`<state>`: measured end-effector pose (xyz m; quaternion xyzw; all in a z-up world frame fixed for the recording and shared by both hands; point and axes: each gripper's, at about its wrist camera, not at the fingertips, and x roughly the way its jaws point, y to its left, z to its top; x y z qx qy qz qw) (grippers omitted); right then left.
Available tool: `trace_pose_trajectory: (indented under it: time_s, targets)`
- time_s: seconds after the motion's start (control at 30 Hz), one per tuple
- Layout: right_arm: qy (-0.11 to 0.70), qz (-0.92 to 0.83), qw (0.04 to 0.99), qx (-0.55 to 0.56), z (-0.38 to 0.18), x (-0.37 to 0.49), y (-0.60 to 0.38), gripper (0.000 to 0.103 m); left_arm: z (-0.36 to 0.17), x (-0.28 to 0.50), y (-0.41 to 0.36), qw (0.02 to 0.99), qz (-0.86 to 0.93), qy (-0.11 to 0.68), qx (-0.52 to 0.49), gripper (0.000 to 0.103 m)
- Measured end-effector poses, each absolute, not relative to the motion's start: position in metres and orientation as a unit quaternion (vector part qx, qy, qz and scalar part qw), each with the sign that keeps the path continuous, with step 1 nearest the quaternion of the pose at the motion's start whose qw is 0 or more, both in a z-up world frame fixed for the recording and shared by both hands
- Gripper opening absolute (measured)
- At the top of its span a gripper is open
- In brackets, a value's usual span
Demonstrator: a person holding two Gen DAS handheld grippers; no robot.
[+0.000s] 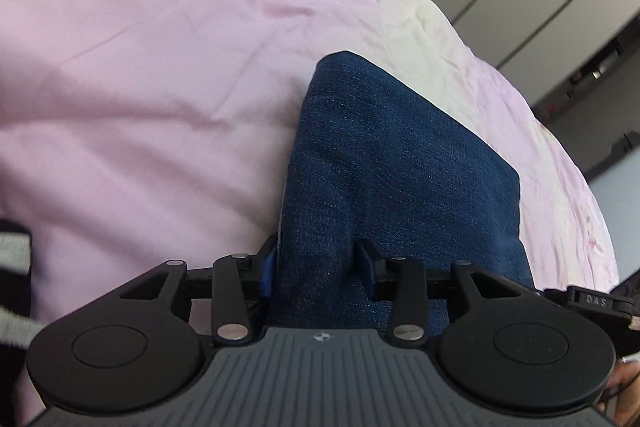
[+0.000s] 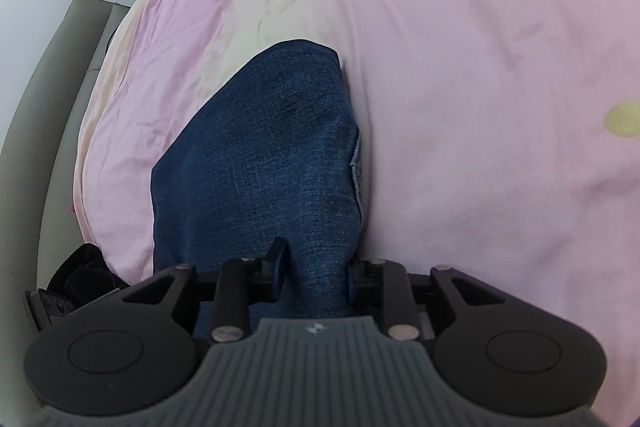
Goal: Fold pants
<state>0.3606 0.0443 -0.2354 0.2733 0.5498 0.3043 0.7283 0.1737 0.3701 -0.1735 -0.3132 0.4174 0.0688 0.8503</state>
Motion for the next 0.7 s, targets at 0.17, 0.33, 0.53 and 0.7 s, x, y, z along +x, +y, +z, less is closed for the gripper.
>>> trace_pose_trajectory:
  time_s: [0.17, 0.33, 0.53, 0.7]
  targets:
    - [0.535, 0.289, 0.768, 0.202, -0.207, 0.350, 0.034, 0.034, -0.154, 0.157, 0.356, 0.861, 0.138, 0.411, -0.267, 0.061]
    - [0.506, 0.265, 0.807, 0.151, -0.170, 0.333, 0.010, 0.034, -0.108, 0.135, 0.332, 0.887, 0.178, 0.394, -0.160, 0.057]
    - [0.434, 0.271, 0.853, 0.104, -0.099, 0.293, -0.006, 0.034, -0.025, 0.098, 0.325, 0.916, 0.164, 0.348, -0.116, 0.056]
    - [0.347, 0.299, 0.885, 0.084, -0.016, 0.246, -0.012, 0.049, 0.064, 0.061, 0.309, 0.943, 0.147, 0.299, -0.018, 0.058]
